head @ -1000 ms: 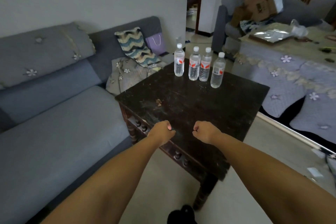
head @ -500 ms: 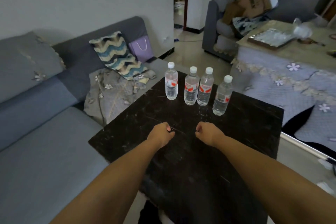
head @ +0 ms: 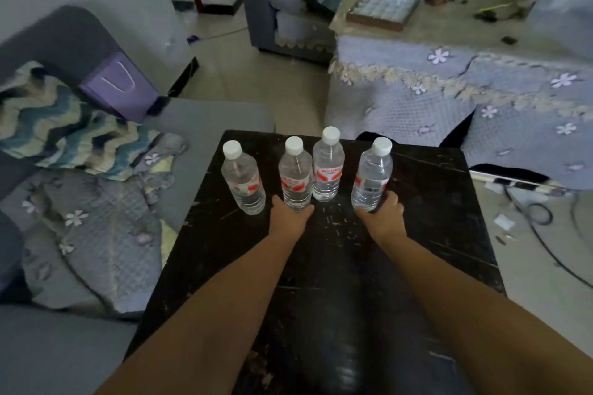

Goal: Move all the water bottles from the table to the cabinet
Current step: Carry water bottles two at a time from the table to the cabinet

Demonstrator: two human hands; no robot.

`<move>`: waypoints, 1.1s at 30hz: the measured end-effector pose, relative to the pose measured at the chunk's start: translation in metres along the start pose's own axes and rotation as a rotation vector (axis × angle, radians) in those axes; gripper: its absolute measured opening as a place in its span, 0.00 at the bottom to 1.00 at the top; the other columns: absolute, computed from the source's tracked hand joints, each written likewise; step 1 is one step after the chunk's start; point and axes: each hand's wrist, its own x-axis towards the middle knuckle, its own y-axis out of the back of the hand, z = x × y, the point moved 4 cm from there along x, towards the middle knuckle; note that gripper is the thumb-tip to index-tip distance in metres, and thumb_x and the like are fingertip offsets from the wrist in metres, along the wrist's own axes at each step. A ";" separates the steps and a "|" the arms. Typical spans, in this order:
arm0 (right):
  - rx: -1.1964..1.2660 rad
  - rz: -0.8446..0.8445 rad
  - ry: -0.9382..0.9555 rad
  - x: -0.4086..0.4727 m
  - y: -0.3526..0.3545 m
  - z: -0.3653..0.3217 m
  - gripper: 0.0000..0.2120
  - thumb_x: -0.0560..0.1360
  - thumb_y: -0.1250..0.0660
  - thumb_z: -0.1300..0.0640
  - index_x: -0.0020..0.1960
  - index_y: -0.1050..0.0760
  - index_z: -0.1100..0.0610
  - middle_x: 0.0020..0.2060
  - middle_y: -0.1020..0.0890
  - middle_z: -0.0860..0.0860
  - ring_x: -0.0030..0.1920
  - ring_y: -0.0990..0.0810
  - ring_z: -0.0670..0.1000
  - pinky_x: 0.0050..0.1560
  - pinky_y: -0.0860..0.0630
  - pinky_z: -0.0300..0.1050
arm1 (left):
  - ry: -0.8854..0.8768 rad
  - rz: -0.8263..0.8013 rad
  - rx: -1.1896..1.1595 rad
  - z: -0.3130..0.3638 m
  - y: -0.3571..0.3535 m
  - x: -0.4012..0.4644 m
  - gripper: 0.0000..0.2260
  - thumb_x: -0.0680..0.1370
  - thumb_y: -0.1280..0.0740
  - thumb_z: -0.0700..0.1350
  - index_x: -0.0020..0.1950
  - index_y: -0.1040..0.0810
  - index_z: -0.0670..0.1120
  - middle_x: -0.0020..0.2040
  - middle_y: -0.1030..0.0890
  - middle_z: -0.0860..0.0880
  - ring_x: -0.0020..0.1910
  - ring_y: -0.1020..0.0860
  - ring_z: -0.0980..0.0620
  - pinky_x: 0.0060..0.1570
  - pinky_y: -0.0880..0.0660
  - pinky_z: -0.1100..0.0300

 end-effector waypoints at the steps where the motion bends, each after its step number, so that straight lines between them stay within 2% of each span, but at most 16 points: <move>1: 0.066 0.025 0.000 0.004 -0.002 -0.005 0.44 0.70 0.26 0.51 0.77 0.49 0.55 0.73 0.39 0.60 0.72 0.35 0.62 0.70 0.33 0.60 | -0.012 0.032 -0.051 0.005 -0.001 0.007 0.46 0.73 0.27 0.50 0.79 0.55 0.43 0.78 0.42 0.42 0.77 0.40 0.43 0.73 0.40 0.50; 3: 0.204 0.065 0.025 0.020 -0.011 -0.011 0.50 0.69 0.24 0.55 0.78 0.54 0.50 0.75 0.43 0.56 0.75 0.40 0.59 0.72 0.37 0.61 | -0.085 0.111 -0.041 0.016 -0.002 0.025 0.49 0.71 0.25 0.50 0.80 0.56 0.47 0.79 0.45 0.45 0.78 0.43 0.45 0.74 0.43 0.50; 5: 0.329 0.094 0.066 0.033 -0.021 -0.013 0.50 0.67 0.23 0.59 0.78 0.52 0.49 0.75 0.40 0.54 0.74 0.38 0.57 0.72 0.36 0.61 | -0.173 0.142 -0.028 0.022 -0.004 0.041 0.49 0.70 0.24 0.49 0.79 0.55 0.48 0.79 0.44 0.46 0.78 0.43 0.47 0.75 0.44 0.51; 8: 0.448 0.143 0.019 0.047 -0.028 -0.010 0.45 0.68 0.23 0.59 0.76 0.47 0.50 0.71 0.32 0.53 0.71 0.31 0.55 0.70 0.32 0.55 | -0.213 0.116 -0.137 0.020 -0.008 0.056 0.48 0.69 0.23 0.45 0.79 0.52 0.47 0.77 0.40 0.46 0.76 0.40 0.48 0.74 0.42 0.53; 10: 0.468 0.154 -0.021 0.053 -0.029 -0.007 0.41 0.69 0.24 0.57 0.74 0.43 0.52 0.67 0.27 0.53 0.66 0.27 0.54 0.64 0.28 0.47 | -0.193 0.099 -0.201 0.013 -0.013 0.060 0.46 0.69 0.23 0.43 0.78 0.49 0.46 0.75 0.36 0.46 0.74 0.36 0.48 0.72 0.39 0.57; 12: 0.434 0.155 -0.016 0.056 -0.028 -0.005 0.38 0.69 0.24 0.55 0.73 0.40 0.52 0.65 0.25 0.52 0.64 0.25 0.52 0.60 0.29 0.43 | -0.170 0.094 -0.208 0.007 -0.017 0.062 0.42 0.69 0.23 0.43 0.76 0.44 0.44 0.72 0.32 0.46 0.71 0.31 0.48 0.67 0.36 0.61; 15: 0.372 0.167 0.015 0.055 -0.023 -0.003 0.36 0.69 0.24 0.54 0.71 0.38 0.52 0.62 0.23 0.51 0.61 0.23 0.52 0.60 0.28 0.44 | -0.139 0.108 -0.161 0.005 -0.016 0.062 0.37 0.70 0.24 0.46 0.73 0.39 0.44 0.68 0.27 0.46 0.67 0.27 0.47 0.65 0.33 0.60; 21: 0.292 0.128 0.009 0.040 -0.004 0.002 0.33 0.70 0.25 0.52 0.70 0.36 0.56 0.62 0.23 0.55 0.62 0.23 0.56 0.64 0.26 0.53 | -0.027 0.112 -0.229 0.000 -0.008 0.038 0.31 0.71 0.26 0.48 0.71 0.34 0.45 0.66 0.25 0.47 0.66 0.26 0.47 0.63 0.31 0.57; 26: 0.194 0.120 0.065 0.008 0.027 0.014 0.33 0.71 0.27 0.47 0.70 0.36 0.57 0.62 0.23 0.55 0.62 0.23 0.57 0.61 0.25 0.52 | -0.113 -0.026 -0.086 0.000 -0.007 0.000 0.32 0.69 0.25 0.53 0.69 0.31 0.47 0.63 0.22 0.49 0.62 0.23 0.47 0.62 0.26 0.54; 29: 0.118 0.116 0.082 -0.016 0.046 0.029 0.33 0.70 0.28 0.44 0.69 0.37 0.54 0.61 0.23 0.55 0.61 0.23 0.57 0.62 0.24 0.53 | -0.164 -0.142 -0.050 0.005 -0.018 -0.029 0.31 0.69 0.25 0.52 0.68 0.31 0.48 0.60 0.21 0.50 0.59 0.21 0.48 0.59 0.24 0.55; 33: 0.070 0.164 0.026 -0.052 0.078 0.064 0.36 0.69 0.27 0.43 0.70 0.39 0.51 0.62 0.26 0.55 0.61 0.24 0.57 0.63 0.26 0.54 | -0.271 -0.291 0.064 0.022 -0.052 -0.069 0.28 0.71 0.26 0.51 0.68 0.32 0.49 0.62 0.21 0.50 0.61 0.22 0.49 0.61 0.26 0.55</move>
